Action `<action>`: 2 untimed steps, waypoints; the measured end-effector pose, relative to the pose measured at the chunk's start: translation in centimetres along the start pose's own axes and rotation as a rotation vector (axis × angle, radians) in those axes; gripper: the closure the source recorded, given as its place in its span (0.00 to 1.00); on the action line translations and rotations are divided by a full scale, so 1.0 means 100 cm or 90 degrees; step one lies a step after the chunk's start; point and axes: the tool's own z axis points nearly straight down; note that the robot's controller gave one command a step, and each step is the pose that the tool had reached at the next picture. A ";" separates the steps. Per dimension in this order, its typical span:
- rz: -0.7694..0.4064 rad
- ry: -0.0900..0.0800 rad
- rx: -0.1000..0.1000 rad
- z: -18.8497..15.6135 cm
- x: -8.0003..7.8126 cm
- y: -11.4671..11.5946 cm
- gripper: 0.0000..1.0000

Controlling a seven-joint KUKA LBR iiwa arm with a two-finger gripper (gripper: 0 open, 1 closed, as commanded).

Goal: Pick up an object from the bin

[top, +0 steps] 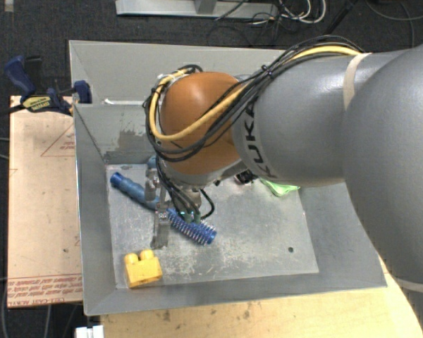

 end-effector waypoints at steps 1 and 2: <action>0.129 -0.003 0.000 0.101 -0.048 -0.040 0.00; 0.129 -0.004 -0.001 0.098 -0.048 -0.039 1.00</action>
Offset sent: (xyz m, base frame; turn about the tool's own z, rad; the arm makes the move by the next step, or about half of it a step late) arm 0.0474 -0.0381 -0.0977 0.2020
